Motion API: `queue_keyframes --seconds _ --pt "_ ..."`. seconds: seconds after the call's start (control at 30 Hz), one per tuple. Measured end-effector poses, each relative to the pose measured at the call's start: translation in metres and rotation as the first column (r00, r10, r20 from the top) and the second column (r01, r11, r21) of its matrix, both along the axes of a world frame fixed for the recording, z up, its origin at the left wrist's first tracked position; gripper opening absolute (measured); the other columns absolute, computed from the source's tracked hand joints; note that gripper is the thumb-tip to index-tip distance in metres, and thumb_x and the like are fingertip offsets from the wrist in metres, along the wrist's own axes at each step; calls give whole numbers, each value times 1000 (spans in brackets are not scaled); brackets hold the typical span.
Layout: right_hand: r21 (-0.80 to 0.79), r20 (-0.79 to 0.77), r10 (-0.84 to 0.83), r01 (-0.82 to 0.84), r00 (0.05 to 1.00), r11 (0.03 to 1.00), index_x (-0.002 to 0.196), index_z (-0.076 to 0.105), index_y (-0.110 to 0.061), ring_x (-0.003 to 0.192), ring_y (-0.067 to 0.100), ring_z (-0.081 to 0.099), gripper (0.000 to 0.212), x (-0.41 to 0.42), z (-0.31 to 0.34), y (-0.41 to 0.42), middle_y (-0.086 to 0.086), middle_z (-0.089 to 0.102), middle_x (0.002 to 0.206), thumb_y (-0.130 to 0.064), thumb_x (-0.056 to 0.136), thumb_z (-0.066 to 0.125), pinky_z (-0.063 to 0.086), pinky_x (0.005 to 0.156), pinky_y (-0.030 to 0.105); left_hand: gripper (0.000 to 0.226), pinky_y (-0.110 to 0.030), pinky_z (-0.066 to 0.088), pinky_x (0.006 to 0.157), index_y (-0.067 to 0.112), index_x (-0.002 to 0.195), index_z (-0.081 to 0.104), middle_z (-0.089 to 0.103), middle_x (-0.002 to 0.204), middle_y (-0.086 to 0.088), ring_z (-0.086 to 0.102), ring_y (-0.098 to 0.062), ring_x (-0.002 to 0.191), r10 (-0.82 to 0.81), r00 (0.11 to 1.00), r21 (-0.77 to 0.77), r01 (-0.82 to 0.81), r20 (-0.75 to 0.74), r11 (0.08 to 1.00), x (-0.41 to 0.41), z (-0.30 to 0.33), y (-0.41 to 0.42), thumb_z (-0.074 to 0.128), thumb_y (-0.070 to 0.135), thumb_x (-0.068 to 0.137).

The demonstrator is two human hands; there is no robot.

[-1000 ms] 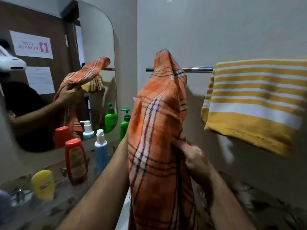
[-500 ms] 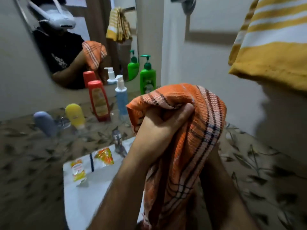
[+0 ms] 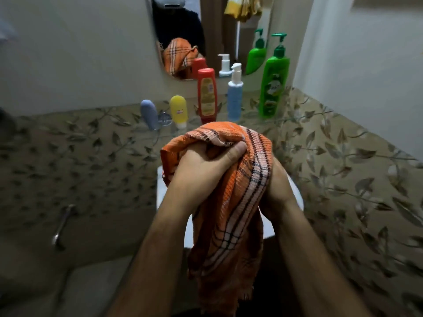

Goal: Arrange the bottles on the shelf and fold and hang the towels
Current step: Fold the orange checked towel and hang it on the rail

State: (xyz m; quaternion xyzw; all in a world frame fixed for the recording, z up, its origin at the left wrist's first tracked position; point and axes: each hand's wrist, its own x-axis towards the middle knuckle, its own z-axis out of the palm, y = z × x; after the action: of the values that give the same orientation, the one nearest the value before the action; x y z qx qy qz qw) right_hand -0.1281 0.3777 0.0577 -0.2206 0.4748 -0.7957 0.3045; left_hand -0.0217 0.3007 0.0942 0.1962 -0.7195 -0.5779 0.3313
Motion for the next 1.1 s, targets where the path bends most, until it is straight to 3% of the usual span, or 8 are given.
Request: queue_keyframes --seconds 0.13,0.4,0.5,0.57,0.67,0.77,0.9,1.1 --pt "126 -12 85 -83 996 989 92 71 -9 71 8 71 19 52 -27 -16 0 76 77 -8 97 52 55 62 21 9 -23 47 95 36 89 69 72 96 22 65 6 98 139 985 22 -142 101 990 50 -21 -4 75 35 82" --pt "309 -188 103 -40 977 950 102 64 -20 94 24 69 8 134 -62 -17 5 71 97 -20 94 61 55 90 50 34 -34 50 99 21 107 71 73 104 11 66 -3 102 376 899 66 -399 226 915 158 -62 10 77 39 78" --pt "313 -273 230 -140 934 939 120 55 -24 108 15 61 39 170 -70 -9 -1 63 114 -52 95 46 49 100 46 35 -32 49 98 23 105 70 72 102 12 65 -2 101 461 828 -22 -480 319 877 189 -76 16 73 47 79" --pt "404 -298 417 -282 858 870 139 42 -28 123 11 54 74 193 -81 -6 -4 54 135 -69 79 55 44 106 36 35 -33 51 96 23 103 69 73 99 10 66 -1 97 454 816 1 -486 357 874 206 -83 22 67 52 84" --pt "422 -311 528 -383 790 822 127 60 -16 108 10 65 54 207 -99 -6 0 68 118 -35 80 77 51 95 31 63 -40 51 96 18 99 71 75 97 3 68 -10 97 430 799 111 -516 421 849 232 -99 17 51 74 78" --pt "367 -266 520 -413 812 833 103 72 -15 93 16 70 25 212 -120 -5 5 74 98 -19 78 74 55 86 32 87 -42 47 102 17 101 75 75 102 -1 68 -16 104 326 808 253 -490 490 834 256 -117 11 44 90 65" --pt "374 -158 490 -407 858 833 95 71 -18 93 23 69 9 218 -161 0 9 74 96 -14 88 67 55 85 35 61 -39 50 94 9 91 73 74 97 -11 69 -25 94 343 805 282 -515 483 810 269 -136 14 61 67 75" --pt "476 88 566 -534 820 699 93 66 -12 86 22 65 13 183 -205 9 7 71 88 -7 96 55 50 79 37 8 -22 51 68 12 96 68 68 75 0 62 -10 69 477 772 378 -626 420 682 273 -142 10 61 11 93"
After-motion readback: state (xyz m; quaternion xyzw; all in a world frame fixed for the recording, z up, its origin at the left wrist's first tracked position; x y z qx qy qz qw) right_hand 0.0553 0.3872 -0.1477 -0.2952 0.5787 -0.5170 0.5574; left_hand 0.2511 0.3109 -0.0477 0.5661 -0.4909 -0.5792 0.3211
